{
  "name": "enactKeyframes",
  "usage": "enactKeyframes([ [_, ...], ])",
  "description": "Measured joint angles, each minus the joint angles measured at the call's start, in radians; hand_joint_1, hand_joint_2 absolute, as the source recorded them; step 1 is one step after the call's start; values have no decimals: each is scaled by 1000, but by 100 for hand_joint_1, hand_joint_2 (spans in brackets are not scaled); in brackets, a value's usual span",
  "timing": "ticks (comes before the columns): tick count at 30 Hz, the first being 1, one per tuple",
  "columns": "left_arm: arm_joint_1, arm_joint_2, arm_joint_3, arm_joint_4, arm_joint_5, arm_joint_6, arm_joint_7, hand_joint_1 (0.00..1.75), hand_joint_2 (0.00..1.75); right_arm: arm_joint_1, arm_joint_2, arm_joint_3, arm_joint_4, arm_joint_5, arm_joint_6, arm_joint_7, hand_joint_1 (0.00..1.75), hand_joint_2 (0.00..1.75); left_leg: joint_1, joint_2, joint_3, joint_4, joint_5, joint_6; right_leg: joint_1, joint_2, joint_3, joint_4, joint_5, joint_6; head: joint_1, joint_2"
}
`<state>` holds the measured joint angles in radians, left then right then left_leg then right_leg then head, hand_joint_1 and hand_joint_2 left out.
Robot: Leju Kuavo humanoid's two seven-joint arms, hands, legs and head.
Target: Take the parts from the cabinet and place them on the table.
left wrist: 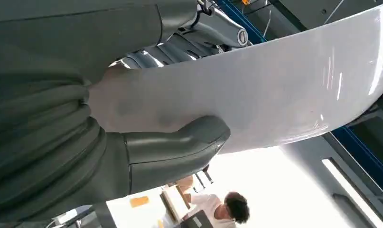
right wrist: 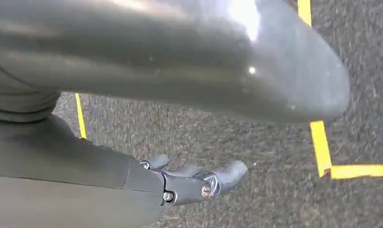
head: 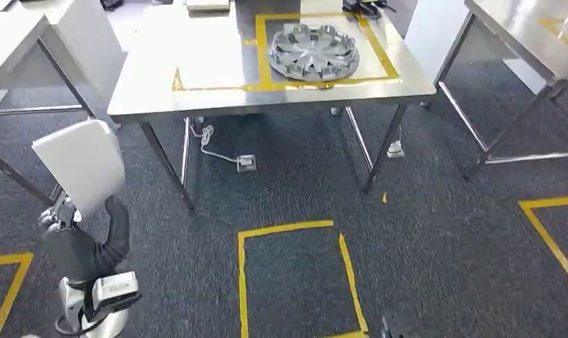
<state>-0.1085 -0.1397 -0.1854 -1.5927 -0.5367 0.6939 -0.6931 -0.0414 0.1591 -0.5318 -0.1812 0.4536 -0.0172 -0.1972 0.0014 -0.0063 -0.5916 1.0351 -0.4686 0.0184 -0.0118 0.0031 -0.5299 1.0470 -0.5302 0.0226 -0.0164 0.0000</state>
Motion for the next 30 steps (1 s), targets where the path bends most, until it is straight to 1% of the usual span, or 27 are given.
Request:
enactKeyframes([
  [1, -5, 1, 1, 1, -3, 0, 1, 175, 175, -1, 1, 0, 0, 3, 2, -2, 0, 0, -1, 0, 10, -2, -4, 7, 0, 0, -12, 35, -10, 4, 1, 0],
  [2, -11, 1, 2, 2, -6, -3, 2, 175, 175, -2, 2, 0, 0, 7, 5, -3, 0, 0, -1, 1, 14, -3, -9, 13, 0, 0, -49, 96, -29, 8, 3, 0],
  [4, -13, 2, 3, 5, -12, -6, 3, 175, 175, -3, 2, 0, 0, 8, 7, -3, 0, 0, -4, 0, 21, -3, -21, 17, 0, 0, -145, 238, -83, 13, 5, 0],
  [5, -13, 3, 3, 8, -15, -8, 5, 175, 175, -1, 2, 0, 0, 7, 7, -3, 0, 0, -6, -2, 28, -2, -29, 17, 1, 0, -187, 285, -93, 10, 5, 0],
  [6, -13, 4, 4, 11, -18, -9, 8, 175, 175, 1, 2, -1, 0, 5, 7, -4, 0, 0, -7, -4, 38, -2, -37, 16, 1, 0, -202, 281, -71, 9, 5, 0],
  [7, -14, 5, 5, 13, -20, -9, 11, 175, 175, 2, 2, -2, 0, 3, 7, -6, 0, 0, -8, -6, 52, -2, -47, 15, 2, 0, -195, 231, -25, 7, 5, 0],
  [9, -18, 5, 7, 17, -21, -9, 12, 175, 175, 2, 2, -9, 0, -5, 7, -10, 0, 0, -8, -6, 82, -3, -67, 12, 5, 0, -143, 71, 89, -7, 6, 0],
  [10, -20, 5, 8, 19, -22, -9, 12, 175, 175, 2, 2, -12, 0, -6, 7, -10, 0, 0, -8, -5, 79, -4, -78, 9, 9, 0, -129, 8, 127, -17, 6, 0],
  [11, -22, 5, 8, 23, -22, -9, 11, 175, 175, 2, 2, -16, 0, -8, 7, -11, 0, 0, -11, -7, 95, -1, -83, 2, 17, -2, -129, 8, 72, -19, 5, 0],
  [12, -23, 5, 9, 23, -22, -9, 13, 175, 175, -2, 2, -17, 0, -9, 6, -13, 0, 0, -12, -7, 92, -4, -89, -6, 17, -2, -119, 3, 83, -22, 6, 0],
  [13, -23, 6, 9, 24, -23, -11, 14, 175, 175, 1, 2, -18, 0, -10, 4, -13, 0, 0, -12, -7, 107, 4, -88, -12, 16, 1, -116, -5, 92, -29, 7, 0],
  [14, -25, 6, 9, 25, -23, -11, 13, 175, 175, 3, 2, -20, 0, -11, 2, -14, 0, 0, -12, -5, 111, 1, -85, -18, 14, 2, -110, -8, 88, -35, 7, 0],
  [15, -28, 6, 10, 24, -23, -11, 13, 175, 175, 1, 6, -23, 0, -12, -1, -14, 0, 0, -15, -4, 105, 13, -90, -23, 5, 8, -92, -13, 90, -40, 6, 0],
  [16, -30, 7, 10, 26, -23, -11, 15, 175, 175, 0, 7, -24, 0, -13, -3, -16, 0, 0, -13, -2, 90, 50, -86, -29, 4, 9, -80, -19, 84, -47, 7, 0],
  [17, -35, 8, 10, 27, -23, -11, 13, 175, 175, -2, 7, -26, 0, -13, -4, -16, 0, 0, -10, 0, 54, 110, -104, -34, 4, 13, -72, -22, 79, -54, -1, 0],
  [19, -34, 11, 9, 31, -23, -11, 12, 175, 175, -3, 8, -31, 0, -13, -5, -15, 0, 0, -1, 0, -36, 238, -167, -45, 3, 24, -62, -21, 66, -55, 1, 0],
  [20, -32, 13, 10, 33, -23, -11, 13, 175, 175, -2, 8, -34, 0, -12, -5, -15, 0, 0, 3, 0, -75, 282, -186, -51, 3, 33, -55, -21, 60, -54, 0, 0],
  [21, -31, 13, 10, 36, -23, -11, 13, 175, 175, 0, 8, -37, 0, -12, -5, -14, 0, 0, 6, 0, -93, 288, -176, -54, 2, 41, -48, -20, 54, -52, 1, 0],
  [22, -31, 14, 10, 37, -23, -9, 13, 175, 175, 2, 8, -40, 0, -11, -5, -13, 0, 0, 9, 0, -92, 254, -136, -55, 1, 51, -37, -20, 47, -49, 0, 0],
  [23, -31, 14, 10, 37, -23, -9, 13, 175, 175, 2, 9, -40, 0, -10, -7, -13, 0, 0, 10, -1, -72, 184, -78, -55, -2, 60, -25, -20, 39, -45, 1, 0],
  [24, -31, 15, 10, 37, -23, -8, 13, 175, 175, 1, 10, -40, 0, -10, -10, -13, 0, 0, 10, -4, -43, 95, -12, -56, -3, 64, -13, -20, 31, -42, 1, 0],
  [25, -31, 17, 10, 37, -23, -6, 13, 175, 175, 3, 10, -40, 0, -10, -13, -14, 0, 0, 11, -10, -23, 17, 37, -53, -4, 68, -14, -22, 22, -39, -1, 0],
  [26, -31, 20, 10, 39, -23, -6, 13, 175, 175, 2, 10, -40, 0, -9, -15, -14, 0, 0, 8, -11, -25, 15, -5, -48, -5, 75, -1, -19, 20, -33, 0, 0],
  [27, -31, 19, 8, 39, -23, -5, 12, 175, 175, 1, 10, -41, 0, -7, -18, -15, 0, 0, 2, -10, -23, 3, -7, -38, -4, 79, -6, -21, 15, -24, -3, 0],
  [28, -28, 19, 8, 37, -23, -5, 12, 175, 175, 4, 10, -41, 0, -5, -20, -16, 0, 0, 1, -10, -18, -4, 4, -29, -5, 78, -2, -25, 11, -15, -2, 0],
  [29, -28, 19, 10, 37, -23, -5, 14, 175, 175, 7, 10, -41, 0, -2, -22, -18, 0, 0, 2, -9, -21, -6, 3, -20, 0, 75, 3, -14, 23, -7, 0, 0],
  [30, -28, 18, 10, 36, -22, -3, 16, 175, 175, 7, 10, -41, 0, -2, -22, -18, 0, 0, 6, -9, -1, -7, 6, -10, -2, 72, 6, -12, 16, -5, -1, 0],
])
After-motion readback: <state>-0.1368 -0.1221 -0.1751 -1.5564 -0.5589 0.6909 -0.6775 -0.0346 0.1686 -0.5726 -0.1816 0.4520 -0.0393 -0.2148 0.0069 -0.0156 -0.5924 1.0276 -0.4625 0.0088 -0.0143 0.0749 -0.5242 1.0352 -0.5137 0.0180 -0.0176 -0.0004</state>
